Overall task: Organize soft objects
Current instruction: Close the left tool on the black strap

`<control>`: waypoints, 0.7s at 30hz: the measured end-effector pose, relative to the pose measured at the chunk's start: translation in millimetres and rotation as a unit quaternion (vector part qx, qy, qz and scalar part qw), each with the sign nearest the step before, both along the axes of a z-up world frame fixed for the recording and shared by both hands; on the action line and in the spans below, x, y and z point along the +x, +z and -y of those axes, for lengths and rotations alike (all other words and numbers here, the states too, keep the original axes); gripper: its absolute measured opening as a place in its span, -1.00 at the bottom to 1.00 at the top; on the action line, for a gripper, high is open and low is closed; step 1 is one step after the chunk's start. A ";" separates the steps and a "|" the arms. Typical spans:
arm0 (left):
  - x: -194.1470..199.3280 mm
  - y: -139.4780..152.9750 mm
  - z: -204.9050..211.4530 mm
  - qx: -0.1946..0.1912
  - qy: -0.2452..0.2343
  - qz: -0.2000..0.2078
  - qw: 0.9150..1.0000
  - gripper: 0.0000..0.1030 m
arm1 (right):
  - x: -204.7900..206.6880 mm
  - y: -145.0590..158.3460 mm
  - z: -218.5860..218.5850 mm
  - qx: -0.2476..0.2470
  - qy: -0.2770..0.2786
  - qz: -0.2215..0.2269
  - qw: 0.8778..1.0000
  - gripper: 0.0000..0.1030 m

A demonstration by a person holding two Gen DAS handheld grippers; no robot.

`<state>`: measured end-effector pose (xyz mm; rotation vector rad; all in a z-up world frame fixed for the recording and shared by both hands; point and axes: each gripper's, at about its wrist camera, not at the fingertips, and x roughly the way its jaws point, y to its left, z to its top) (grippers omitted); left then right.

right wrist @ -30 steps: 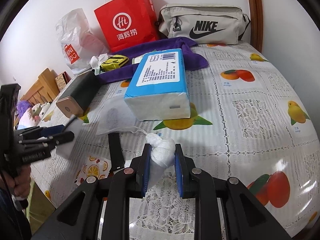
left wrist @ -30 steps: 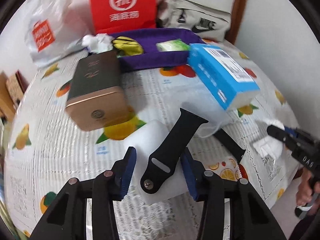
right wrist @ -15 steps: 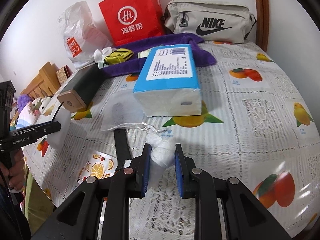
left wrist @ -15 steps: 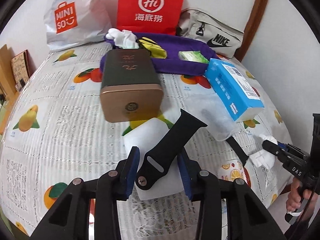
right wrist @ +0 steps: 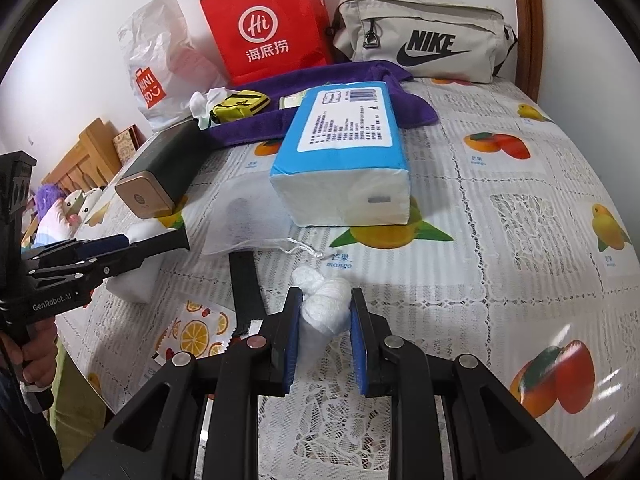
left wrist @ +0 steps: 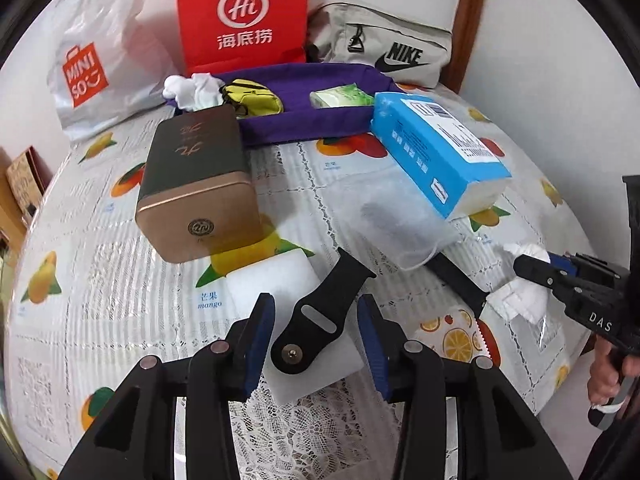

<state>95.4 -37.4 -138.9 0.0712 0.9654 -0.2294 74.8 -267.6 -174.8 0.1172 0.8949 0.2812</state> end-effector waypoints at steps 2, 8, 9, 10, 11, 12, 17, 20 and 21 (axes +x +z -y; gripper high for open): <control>0.4 -0.9 2.4 0.011 -0.003 -0.001 1.000 -0.21 | 0.2 -1.1 1.9 0.003 -0.001 -0.001 1.000 -0.56; -4.3 -6.9 20.5 0.094 -0.015 0.023 0.995 -0.35 | 0.3 -4.8 2.7 -0.001 0.000 0.001 1.000 -0.56; -4.5 -5.7 20.0 0.094 -0.014 0.024 0.995 -0.36 | 0.6 -6.3 3.5 -0.002 -0.001 0.000 1.000 -0.56; -4.6 -4.2 18.4 0.088 -0.012 0.023 0.996 -0.42 | 1.4 -7.7 4.1 -0.002 -0.001 -0.002 1.000 -0.56; -4.6 -2.2 16.2 0.077 -0.010 0.021 0.997 -0.46 | 2.0 -8.9 4.9 -0.002 -0.003 -0.004 1.000 -0.57; -4.4 0.0 13.3 0.064 -0.008 0.020 0.998 -0.48 | 2.1 -8.7 6.7 -0.001 -0.006 -0.002 1.000 -0.57; -1.1 2.9 0.4 0.002 0.001 0.003 1.000 -0.51 | -0.4 7.9 13.2 0.006 -0.008 0.022 1.000 -0.57; -0.9 4.7 -2.5 -0.005 0.005 0.004 1.000 -0.52 | 0.3 20.6 13.8 -0.001 -0.006 0.038 0.999 -0.57; -0.9 6.0 -3.3 -0.010 0.005 0.004 1.000 -0.52 | 1.8 24.4 12.9 -0.003 -0.004 0.041 0.999 -0.57</control>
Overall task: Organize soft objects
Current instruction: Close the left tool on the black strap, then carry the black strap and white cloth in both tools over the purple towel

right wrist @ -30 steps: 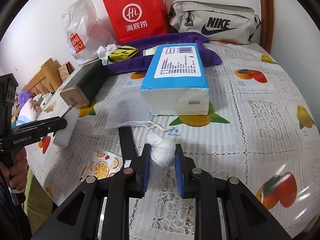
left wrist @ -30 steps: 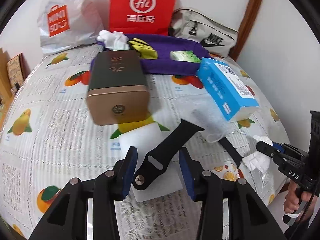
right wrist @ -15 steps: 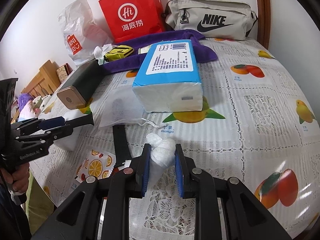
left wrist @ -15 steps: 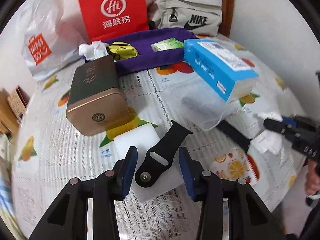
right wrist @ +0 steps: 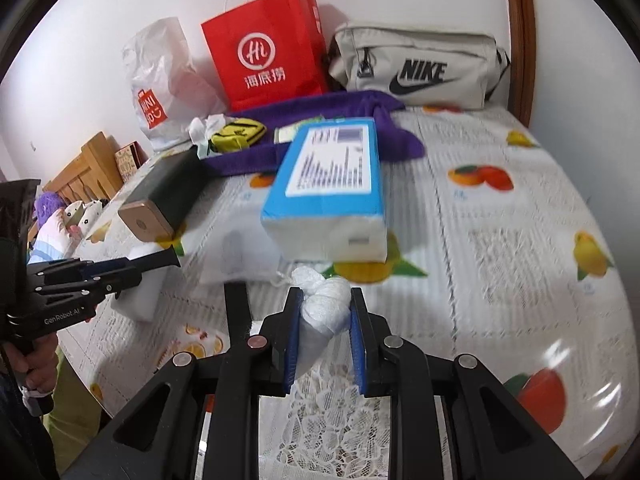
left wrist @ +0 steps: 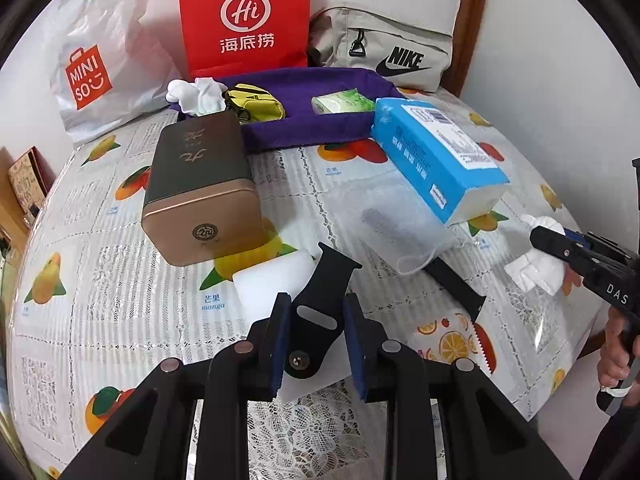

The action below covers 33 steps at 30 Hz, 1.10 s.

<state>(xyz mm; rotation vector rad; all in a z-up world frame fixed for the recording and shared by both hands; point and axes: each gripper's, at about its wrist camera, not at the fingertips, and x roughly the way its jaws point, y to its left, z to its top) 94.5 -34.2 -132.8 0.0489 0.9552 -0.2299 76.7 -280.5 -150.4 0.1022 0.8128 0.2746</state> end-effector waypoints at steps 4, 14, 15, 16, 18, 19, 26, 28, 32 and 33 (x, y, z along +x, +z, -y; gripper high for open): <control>-0.1 8.0 -2.9 -0.012 0.001 0.005 1.000 -0.52 | 3.0 7.6 -2.7 -0.008 0.006 0.005 1.000 -0.57; 12.5 30.4 -22.9 -0.030 0.025 0.024 0.999 -0.52 | 17.5 26.4 -7.2 -0.009 0.013 0.017 1.000 -0.57; 15.0 33.4 -26.4 -0.032 0.031 0.026 0.999 -0.52 | 20.7 30.5 -7.6 -0.010 0.014 0.020 1.000 -0.57; 17.2 35.9 -29.0 -0.034 0.035 0.027 0.998 -0.52 | 23.5 33.7 -8.1 -0.010 0.014 0.023 1.000 -0.57; 23.6 41.1 -33.5 -0.036 0.044 0.029 0.998 -0.52 | 30.8 40.7 -9.5 -0.011 0.016 0.028 0.999 -0.57; 26.9 42.7 -35.2 -0.035 0.049 0.028 0.998 -0.52 | 34.2 43.7 -10.3 -0.012 0.017 0.030 0.999 -0.57; 53.9 60.3 -46.7 -0.041 0.074 0.036 0.996 -0.52 | 63.2 68.5 -15.5 -0.008 0.021 0.047 0.999 -0.57; 62.9 64.7 -49.2 -0.042 0.079 0.040 0.995 -0.52 | 73.6 75.5 -17.0 -0.008 0.022 0.051 0.998 -0.57; 80.4 69.7 -54.8 -0.043 0.090 0.042 0.994 -0.52 | 93.5 85.4 -21.6 -0.007 0.028 0.056 0.998 -0.57; 85.4 70.7 -55.9 -0.043 0.093 0.043 0.994 -0.52 | 100.8 88.2 -23.3 -0.010 0.030 0.058 0.998 -0.57</control>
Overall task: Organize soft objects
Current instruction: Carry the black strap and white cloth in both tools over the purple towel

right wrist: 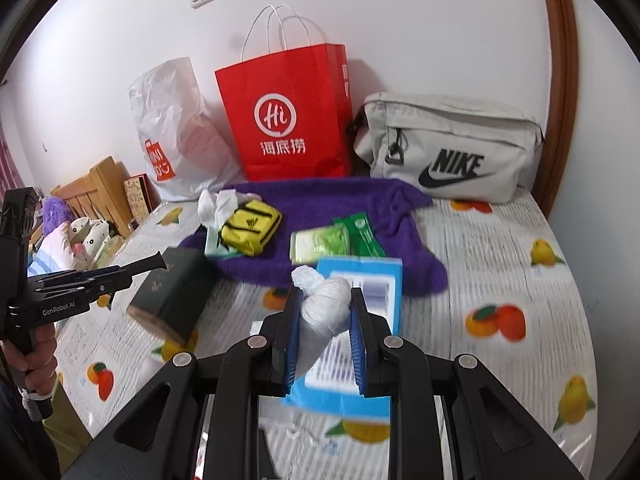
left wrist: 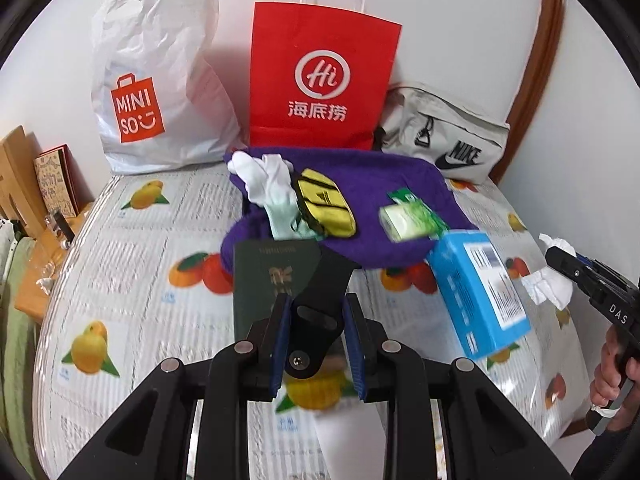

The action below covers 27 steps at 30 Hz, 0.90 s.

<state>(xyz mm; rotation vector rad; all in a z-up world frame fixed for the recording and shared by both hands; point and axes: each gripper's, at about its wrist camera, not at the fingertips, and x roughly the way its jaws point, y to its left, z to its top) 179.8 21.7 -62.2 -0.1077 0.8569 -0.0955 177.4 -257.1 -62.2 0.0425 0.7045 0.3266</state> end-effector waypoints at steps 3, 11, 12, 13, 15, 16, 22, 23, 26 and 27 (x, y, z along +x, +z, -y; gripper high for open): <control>15.6 1.3 -3.3 0.002 0.008 0.001 1.000 -0.52 | 15.1 5.9 -3.5 -0.005 0.002 0.004 1.000 -0.57; 59.6 -3.0 -14.9 -0.006 0.027 -0.002 1.000 -0.52 | 67.3 12.6 -12.1 -0.005 0.006 0.004 1.000 -0.57; 67.1 -4.7 -16.7 -0.007 0.031 -0.004 0.999 -0.52 | 76.3 12.4 -13.7 -0.006 0.007 0.005 1.000 -0.57; 71.7 -5.8 -17.4 -0.009 0.032 -0.005 0.999 -0.52 | 82.6 12.2 -14.6 -0.006 0.006 0.004 1.000 -0.57; 83.0 -7.8 -18.8 -0.011 0.033 -0.006 0.999 -0.52 | 96.7 10.8 -17.3 -0.007 0.008 0.003 1.000 -0.57; 87.0 -8.5 -18.7 -0.012 0.033 -0.006 0.999 -0.52 | 102.8 10.3 -18.2 -0.008 0.008 0.003 1.000 -0.57; 114.5 -16.4 -18.8 -0.016 0.035 -0.015 0.999 -0.51 | 139.2 7.5 -25.0 -0.025 0.011 -0.001 1.000 -0.57; 117.6 -17.1 -18.8 -0.018 0.036 -0.016 0.999 -0.52 | 144.5 8.2 -26.1 -0.027 0.012 0.001 1.000 -0.57; 127.5 -20.0 -20.2 -0.022 0.039 -0.019 0.999 -0.52 | 158.6 8.1 -28.1 -0.029 0.014 0.001 0.999 -0.57; 130.4 -21.5 -20.5 -0.023 0.041 -0.022 0.999 -0.52 | 164.8 6.6 -29.2 -0.030 0.014 -0.001 0.999 -0.57</control>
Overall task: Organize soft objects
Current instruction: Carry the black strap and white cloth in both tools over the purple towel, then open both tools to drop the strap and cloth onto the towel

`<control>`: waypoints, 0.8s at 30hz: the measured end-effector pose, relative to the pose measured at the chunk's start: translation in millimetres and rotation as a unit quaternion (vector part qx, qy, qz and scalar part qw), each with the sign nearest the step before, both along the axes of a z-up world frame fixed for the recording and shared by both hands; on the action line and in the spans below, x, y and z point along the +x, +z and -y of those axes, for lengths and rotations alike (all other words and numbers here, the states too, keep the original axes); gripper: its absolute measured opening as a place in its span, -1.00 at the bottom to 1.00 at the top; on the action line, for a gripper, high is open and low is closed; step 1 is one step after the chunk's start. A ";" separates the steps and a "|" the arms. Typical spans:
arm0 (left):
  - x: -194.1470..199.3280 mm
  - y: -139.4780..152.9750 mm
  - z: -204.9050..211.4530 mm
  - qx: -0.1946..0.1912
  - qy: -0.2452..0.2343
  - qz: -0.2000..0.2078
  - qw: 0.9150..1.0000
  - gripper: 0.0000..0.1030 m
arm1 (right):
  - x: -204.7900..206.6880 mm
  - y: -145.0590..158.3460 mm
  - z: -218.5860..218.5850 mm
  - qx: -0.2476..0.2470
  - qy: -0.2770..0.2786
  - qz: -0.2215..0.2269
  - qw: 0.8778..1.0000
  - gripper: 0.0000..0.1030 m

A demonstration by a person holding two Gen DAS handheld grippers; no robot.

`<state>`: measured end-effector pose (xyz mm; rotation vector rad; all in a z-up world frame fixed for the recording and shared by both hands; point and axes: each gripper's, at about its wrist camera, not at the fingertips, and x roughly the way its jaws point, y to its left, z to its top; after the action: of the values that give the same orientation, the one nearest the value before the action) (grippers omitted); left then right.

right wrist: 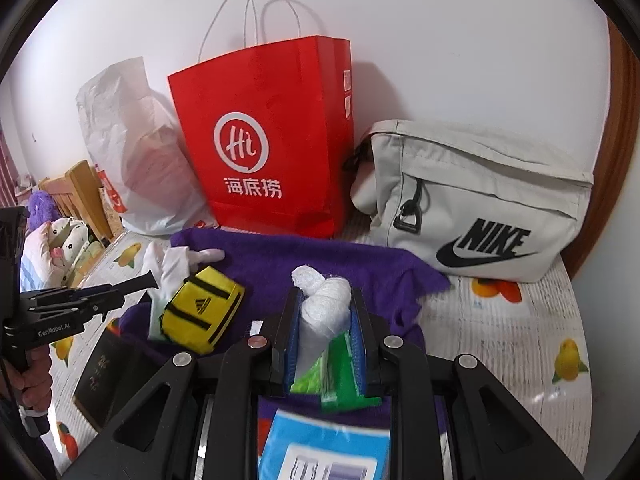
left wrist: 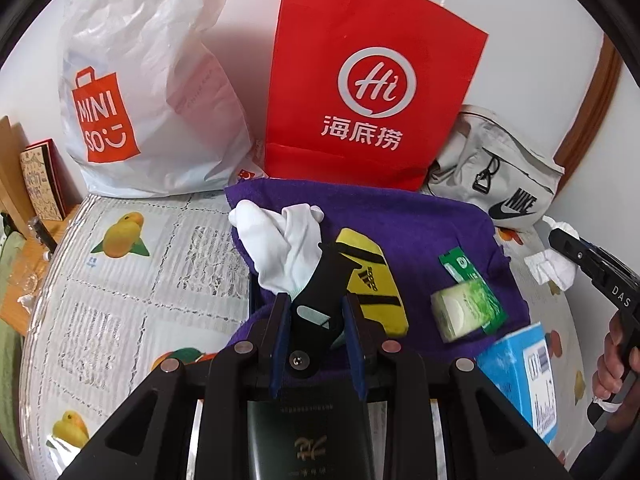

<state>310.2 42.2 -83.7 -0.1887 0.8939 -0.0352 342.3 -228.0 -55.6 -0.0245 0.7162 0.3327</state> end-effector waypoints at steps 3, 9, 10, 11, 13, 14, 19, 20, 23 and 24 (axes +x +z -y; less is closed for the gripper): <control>9.5 -5.2 -3.7 -0.013 0.001 -0.006 1.000 -0.52 | 13.4 -6.7 -1.6 0.001 0.001 -0.009 1.000 -0.57; 25.7 -14.9 -8.5 -0.018 0.009 -0.020 1.000 -0.52 | 40.8 -33.2 -3.6 0.023 0.005 -0.047 0.999 -0.57; 27.3 -16.3 -9.2 -0.021 0.010 -0.022 0.999 -0.52 | 44.9 -36.3 -4.2 0.023 0.003 -0.051 0.998 -0.57; 28.8 -17.8 -10.0 -0.024 0.011 -0.024 0.999 -0.51 | 50.0 -39.8 -4.9 0.022 0.001 -0.055 0.998 -0.57; 33.1 -21.8 -10.5 -0.025 0.013 -0.030 0.999 -0.51 | 56.3 -44.5 -5.3 0.018 -0.002 -0.058 0.998 -0.56; 34.2 -23.1 -10.6 -0.025 0.013 -0.031 0.999 -0.51 | 59.9 -47.3 -5.4 0.015 -0.005 -0.060 0.998 -0.56; 41.7 -30.2 -10.3 -0.035 0.014 -0.039 0.999 -0.51 | 70.4 -61.2 -10.2 0.003 0.005 -0.081 0.997 -0.56; 42.7 -30.5 -10.3 -0.037 0.015 -0.039 0.998 -0.51 | 71.5 -63.5 -10.8 0.000 0.006 -0.082 0.997 -0.56; 46.9 -34.5 -8.7 -0.033 0.017 -0.046 0.998 -0.51 | 76.4 -74.0 -11.2 0.002 0.007 -0.098 0.995 -0.55; 47.6 -35.7 -9.0 -0.035 0.019 -0.048 0.998 -0.51 | 78.5 -78.5 -10.4 0.005 0.004 -0.106 0.994 -0.55</control>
<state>357.8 51.3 -119.3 -0.2737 0.9852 -0.0214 420.7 -217.6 -134.1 0.0185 0.9254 0.3498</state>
